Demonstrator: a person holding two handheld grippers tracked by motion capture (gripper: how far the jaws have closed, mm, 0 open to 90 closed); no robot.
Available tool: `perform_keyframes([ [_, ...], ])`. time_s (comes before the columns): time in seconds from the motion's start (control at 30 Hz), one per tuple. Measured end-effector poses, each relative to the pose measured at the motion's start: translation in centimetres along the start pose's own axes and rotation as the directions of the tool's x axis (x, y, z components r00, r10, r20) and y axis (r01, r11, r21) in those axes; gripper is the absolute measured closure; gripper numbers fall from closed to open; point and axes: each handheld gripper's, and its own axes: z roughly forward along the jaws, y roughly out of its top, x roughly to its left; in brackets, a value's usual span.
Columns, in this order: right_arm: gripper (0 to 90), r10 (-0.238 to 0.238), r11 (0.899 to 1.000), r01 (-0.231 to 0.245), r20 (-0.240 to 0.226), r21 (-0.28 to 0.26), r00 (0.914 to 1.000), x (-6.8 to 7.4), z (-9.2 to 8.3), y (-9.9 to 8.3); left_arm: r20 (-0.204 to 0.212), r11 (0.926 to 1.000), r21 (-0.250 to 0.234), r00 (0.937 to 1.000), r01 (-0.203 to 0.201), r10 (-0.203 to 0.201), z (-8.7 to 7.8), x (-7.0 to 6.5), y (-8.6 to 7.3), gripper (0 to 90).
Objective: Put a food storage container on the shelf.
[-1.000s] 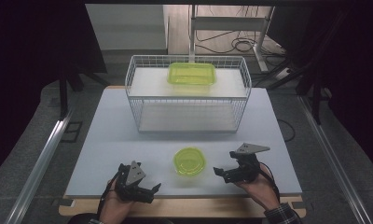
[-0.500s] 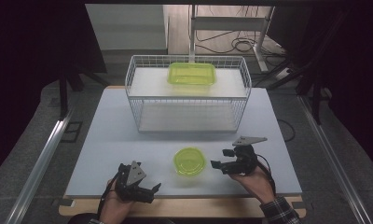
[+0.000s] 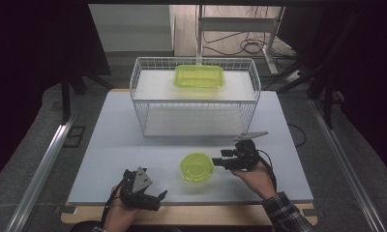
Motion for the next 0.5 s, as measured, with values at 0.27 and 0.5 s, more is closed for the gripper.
perform_keyframes([
  [0.27, 49.8, 0.056, 0.998, -0.054, -0.084, 0.027, 0.9949, -0.8, 1.2, 0.5, 0.0, 1.0, 0.0, 1.0, -0.009, 0.009, 0.0, -0.1, 0.0, 0.0],
  [0.5, 54.2, 0.127, 0.989, -0.118, -0.116, 0.084, 0.9851, -1.5, 2.5, 0.5, 0.0, 0.9998, 0.004, 0.9998, -0.018, 0.018, -0.1, -0.1, 0.1, 0.0],
])
